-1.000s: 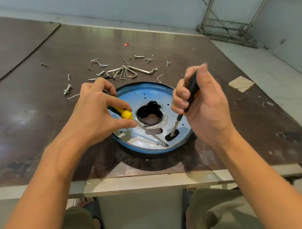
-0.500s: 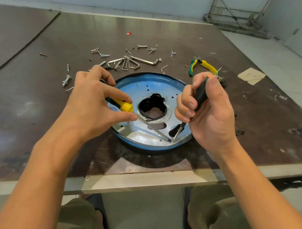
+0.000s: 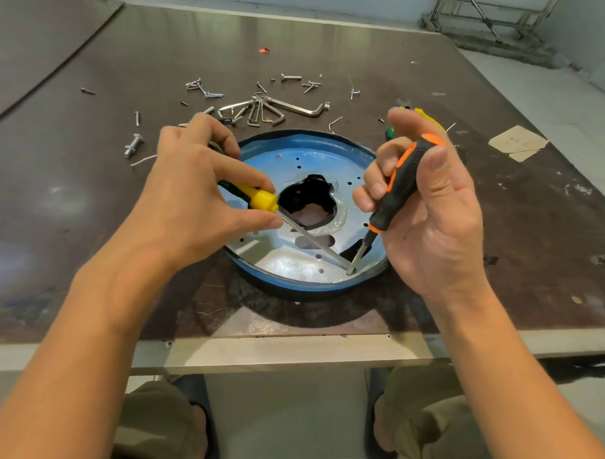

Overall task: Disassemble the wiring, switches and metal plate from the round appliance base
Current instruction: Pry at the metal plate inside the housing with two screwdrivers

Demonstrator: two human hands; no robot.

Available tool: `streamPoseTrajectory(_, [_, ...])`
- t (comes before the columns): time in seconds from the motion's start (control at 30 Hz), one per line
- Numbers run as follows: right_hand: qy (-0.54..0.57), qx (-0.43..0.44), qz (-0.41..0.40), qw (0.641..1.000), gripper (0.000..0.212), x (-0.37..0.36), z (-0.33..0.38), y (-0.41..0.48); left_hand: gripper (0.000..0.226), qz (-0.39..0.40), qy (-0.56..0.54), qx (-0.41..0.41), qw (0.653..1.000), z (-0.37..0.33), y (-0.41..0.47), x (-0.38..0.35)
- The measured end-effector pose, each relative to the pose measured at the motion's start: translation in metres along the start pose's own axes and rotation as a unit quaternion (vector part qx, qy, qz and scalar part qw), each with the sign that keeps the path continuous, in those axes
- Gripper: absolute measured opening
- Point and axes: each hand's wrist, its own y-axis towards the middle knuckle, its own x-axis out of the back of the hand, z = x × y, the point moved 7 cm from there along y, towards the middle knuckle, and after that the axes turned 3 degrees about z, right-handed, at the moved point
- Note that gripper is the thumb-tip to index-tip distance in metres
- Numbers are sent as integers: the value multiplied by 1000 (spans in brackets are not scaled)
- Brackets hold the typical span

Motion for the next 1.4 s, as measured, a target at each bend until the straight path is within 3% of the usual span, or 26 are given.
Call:
streamPoseTrajectory(0.33, [-26,25,3,999,35,3,3,3,47,3,39,-13,999,-1,-1,13])
streamPoseTrajectory(0.63, [-28,44,24,998,24,-5,3,-2,37,-5,70,-21,997,-11,-3,17])
streamPoseTrajectory(0.8, [-49,61,-19,997,27,4,5,1,41,-8,80,-18,997,-13,-3,18])
streamPoseTrajectory(1.03, [-30,57,20,998,25,-1,2,0,40,-7,87,-8,996,-12,-4,17])
streamPoseTrajectory(1.4, [-21,57,2,998,25,0,2,0,42,5,76,4,997,-11,-3,14])
